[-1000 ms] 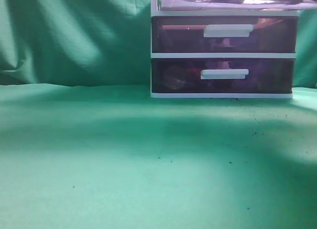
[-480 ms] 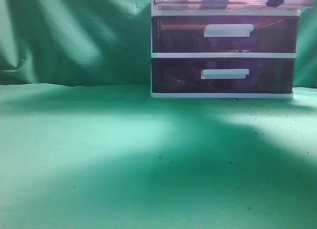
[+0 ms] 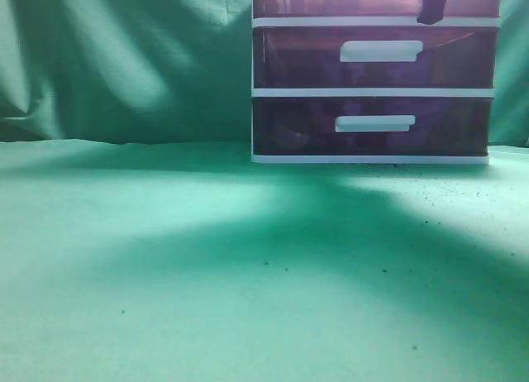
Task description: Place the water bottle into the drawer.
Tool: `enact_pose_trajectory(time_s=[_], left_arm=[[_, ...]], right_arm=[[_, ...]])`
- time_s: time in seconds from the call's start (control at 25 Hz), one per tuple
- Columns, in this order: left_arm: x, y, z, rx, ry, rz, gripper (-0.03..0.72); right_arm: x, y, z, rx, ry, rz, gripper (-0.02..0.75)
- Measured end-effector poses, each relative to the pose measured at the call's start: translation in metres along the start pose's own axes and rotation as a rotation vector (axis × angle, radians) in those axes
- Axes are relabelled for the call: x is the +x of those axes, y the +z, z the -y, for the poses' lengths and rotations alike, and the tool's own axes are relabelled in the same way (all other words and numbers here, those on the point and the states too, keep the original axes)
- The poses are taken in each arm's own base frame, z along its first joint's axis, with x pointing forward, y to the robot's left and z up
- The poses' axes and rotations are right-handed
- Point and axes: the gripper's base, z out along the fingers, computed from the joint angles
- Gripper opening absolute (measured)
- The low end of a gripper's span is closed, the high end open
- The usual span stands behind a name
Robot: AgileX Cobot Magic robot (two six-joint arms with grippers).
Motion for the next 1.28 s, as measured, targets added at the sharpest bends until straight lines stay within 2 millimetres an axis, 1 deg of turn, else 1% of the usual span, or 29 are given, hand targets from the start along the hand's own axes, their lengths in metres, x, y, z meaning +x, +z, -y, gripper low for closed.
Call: enact_pose_trajectory(time_s=[0.16, 0.28, 0.36, 0.4, 0.52, 0.56, 0.6, 0.68, 0.84, 0.88, 0.96, 1.04, 1.12, 1.2, 1.28], left_arm=[[0.0, 0.0, -0.001, -0.006, 0.008, 0.004, 0.0], [0.0, 0.0, -0.001, -0.016, 0.02, 0.007, 0.0], [0.0, 0.0, -0.002, -0.017, 0.022, 0.008, 0.0], [-0.001, 0.0, -0.002, -0.019, 0.025, 0.01, 0.0], [-0.001, 0.0, -0.002, -0.022, 0.028, 0.01, 0.0], [-0.001, 0.0, -0.002, -0.022, 0.028, 0.01, 0.0], [-0.001, 0.0, -0.002, -0.023, 0.03, 0.011, 0.0], [-0.001, 0.0, -0.002, -0.026, 0.033, 0.011, 0.0], [-0.001, 0.0, -0.002, -0.027, 0.035, 0.011, 0.0], [-0.001, 0.0, -0.002, -0.027, 0.035, 0.011, 0.0], [-0.001, 0.0, -0.002, -0.027, 0.035, 0.011, 0.0], [-0.001, 0.0, -0.002, -0.027, 0.035, 0.011, 0.0], [-0.001, -0.001, -0.003, -0.027, 0.035, 0.016, 0.0], [-0.001, -0.005, -0.002, -0.015, 0.024, 0.037, 0.0], [0.002, -0.014, -0.002, 0.0, 0.013, 0.077, 0.0]], right_arm=[[0.0, 0.001, 0.0, 0.007, 0.043, 0.003, 0.258], [-0.004, -0.003, 0.001, 0.006, 0.045, 0.013, 0.402], [-0.006, -0.006, -0.001, -0.001, 0.034, 0.023, 0.456], [-0.006, -0.009, -0.003, -0.008, 0.034, 0.023, 0.443], [-0.006, -0.015, -0.011, -0.035, 0.034, 0.023, 0.443], [-0.007, -0.018, -0.013, -0.041, 0.034, 0.023, 0.483], [-0.007, -0.02, -0.014, -0.044, 0.033, 0.025, 0.468], [-0.008, -0.025, -0.012, -0.039, 0.031, 0.028, 0.468], [-0.011, -0.036, 0.006, 0.011, 0.056, 0.036, 0.468], [-0.012, -0.04, 0.013, 0.028, 0.078, 0.037, 0.468], [-0.017, -0.049, 0.027, 0.063, 0.185, 0.052, 0.468], [-0.026, -0.06, 0.042, 0.083, 0.302, 0.072, 0.468], [-0.043, -0.074, 0.056, 0.075, 0.393, 0.095, 0.468], [-0.062, -0.094, 0.067, 0.014, 0.453, 0.08, 0.468], [-0.082, -0.114, 0.071, -0.083, 0.525, 0.048, 0.468]])
